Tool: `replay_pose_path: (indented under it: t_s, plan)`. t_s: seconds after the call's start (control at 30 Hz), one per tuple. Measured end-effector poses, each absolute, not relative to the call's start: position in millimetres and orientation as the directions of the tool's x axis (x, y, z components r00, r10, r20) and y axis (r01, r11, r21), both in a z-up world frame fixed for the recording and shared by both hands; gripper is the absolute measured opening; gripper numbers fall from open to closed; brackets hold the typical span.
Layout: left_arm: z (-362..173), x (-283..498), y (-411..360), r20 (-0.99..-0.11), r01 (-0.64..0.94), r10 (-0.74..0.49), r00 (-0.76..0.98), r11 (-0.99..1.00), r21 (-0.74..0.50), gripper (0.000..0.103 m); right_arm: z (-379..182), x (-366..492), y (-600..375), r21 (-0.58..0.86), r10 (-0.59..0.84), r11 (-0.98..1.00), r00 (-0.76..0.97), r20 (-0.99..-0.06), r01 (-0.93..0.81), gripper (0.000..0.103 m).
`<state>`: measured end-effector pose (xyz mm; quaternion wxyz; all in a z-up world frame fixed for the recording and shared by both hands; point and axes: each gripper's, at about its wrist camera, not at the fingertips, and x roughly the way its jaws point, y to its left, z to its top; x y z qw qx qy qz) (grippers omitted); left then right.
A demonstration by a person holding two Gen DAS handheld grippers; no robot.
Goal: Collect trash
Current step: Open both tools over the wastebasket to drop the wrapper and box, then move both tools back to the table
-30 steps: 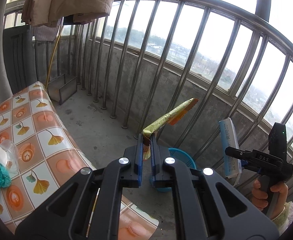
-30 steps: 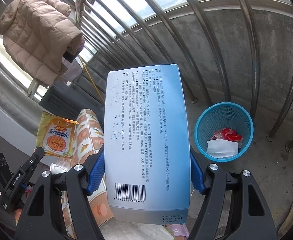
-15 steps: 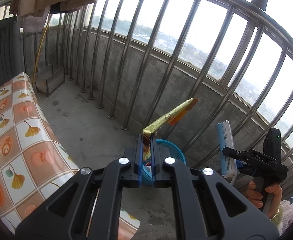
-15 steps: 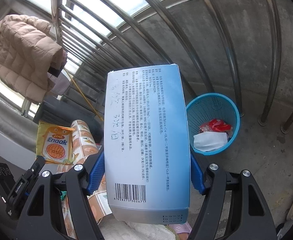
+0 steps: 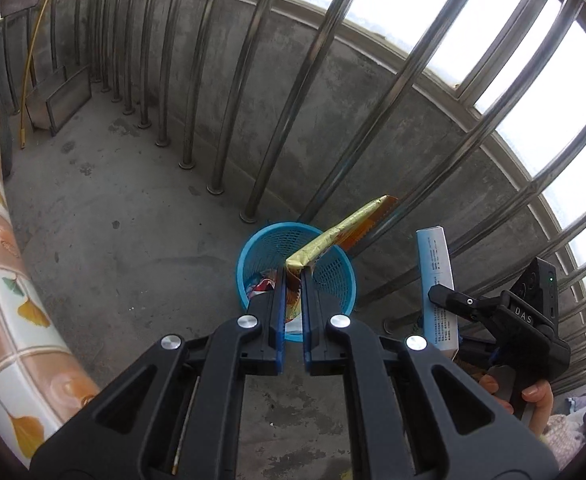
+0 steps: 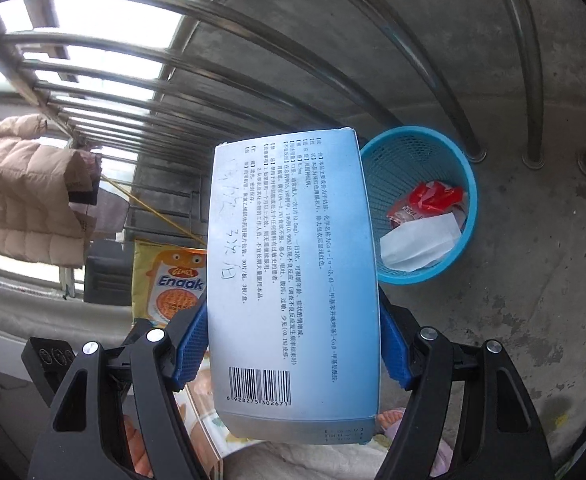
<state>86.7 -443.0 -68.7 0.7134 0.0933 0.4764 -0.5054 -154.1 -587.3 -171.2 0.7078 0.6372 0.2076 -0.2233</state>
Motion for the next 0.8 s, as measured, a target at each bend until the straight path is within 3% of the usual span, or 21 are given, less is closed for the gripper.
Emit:
replay_pose_path:
  t_s: [0.03, 0.07, 0.1, 0.13, 0.23, 0.4, 0.6, 0.8]
  plan:
    - [-76.9, 91.0, -461.0, -0.794, 0.807, -0.607, 0.020, 0.479, -0.346, 0.012, -183.6, -148.4, -601.2, 0.822, -0.045, 0.058, 0.824, -0.564, 0.566, 0.074]
    - [-86.4, 94.2, -475.6, -0.817, 0.803, -0.577, 0.001, 0.487, -0.344, 0.031, -197.5, -144.0, -613.8, 0.829, -0.041, 0.024, 0.829, -0.558, 0.559, 0.080]
    - [-97.3, 96.8, -489.9, -0.836, 0.797, -0.548, -0.018, 0.497, -0.343, 0.044, -212.2, -137.9, -625.7, 0.829, -0.043, -0.007, 0.828, -0.559, 0.559, 0.091]
    - [-106.6, 98.9, -500.3, -0.847, 0.795, -0.532, -0.026, 0.502, -0.340, 0.057, -230.1, -133.2, -635.1, 0.819, -0.042, -0.025, 0.818, -0.573, 0.573, 0.092]
    - [-118.2, 97.9, -503.2, -0.865, 0.803, -0.502, 0.022, 0.523, -0.284, 0.058, -279.4, -131.6, -648.6, 0.724, -0.027, -0.117, 0.727, -0.686, 0.679, 0.092]
    - [-110.7, 97.0, -462.9, -0.847, 0.801, -0.532, 0.004, 0.508, -0.315, 0.065, -305.0, -142.2, -625.0, 0.706, -0.020, -0.131, 0.710, -0.704, 0.696, 0.092]
    - [-80.4, 94.8, -404.2, -0.827, 0.812, -0.556, 0.077, 0.516, -0.272, 0.069, -283.4, -145.8, -594.9, 0.676, -0.057, -0.034, 0.674, -0.737, 0.736, 0.092]
    - [-36.2, 93.7, -322.6, -0.784, 0.796, -0.601, 0.153, 0.545, -0.263, 0.073, -223.3, -123.6, -564.1, 0.580, -0.130, 0.193, 0.607, -0.784, 0.791, 0.092]
